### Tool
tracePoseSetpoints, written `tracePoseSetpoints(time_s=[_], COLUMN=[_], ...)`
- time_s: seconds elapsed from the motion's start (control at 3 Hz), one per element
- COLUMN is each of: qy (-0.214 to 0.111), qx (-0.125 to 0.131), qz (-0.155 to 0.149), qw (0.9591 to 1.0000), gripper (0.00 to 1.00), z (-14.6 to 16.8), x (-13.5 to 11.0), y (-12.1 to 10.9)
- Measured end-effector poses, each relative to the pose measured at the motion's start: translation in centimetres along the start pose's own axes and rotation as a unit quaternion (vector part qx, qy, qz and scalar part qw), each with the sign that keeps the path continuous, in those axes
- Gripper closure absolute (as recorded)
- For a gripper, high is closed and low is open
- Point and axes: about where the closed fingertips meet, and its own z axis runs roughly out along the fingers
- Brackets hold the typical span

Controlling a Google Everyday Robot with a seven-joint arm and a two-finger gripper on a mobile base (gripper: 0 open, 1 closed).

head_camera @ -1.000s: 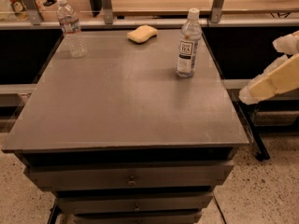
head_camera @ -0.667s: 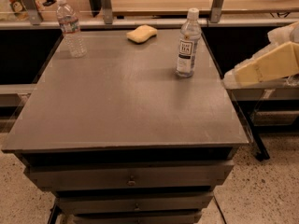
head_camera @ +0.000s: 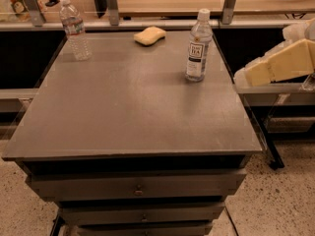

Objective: Move water bottle near sponge

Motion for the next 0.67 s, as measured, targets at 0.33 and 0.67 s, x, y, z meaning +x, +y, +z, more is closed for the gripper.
tracePoseSetpoints(time_s=[0.33, 0.67], qy=[0.0, -0.031], qx=[-0.023, -0.054], qz=[0.032, 0.061], qw=[0.9992, 0.9962], gripper=[0.0, 0.0], z=[2.2, 5.3], x=[0.7, 0.4], y=[2.5, 8.4])
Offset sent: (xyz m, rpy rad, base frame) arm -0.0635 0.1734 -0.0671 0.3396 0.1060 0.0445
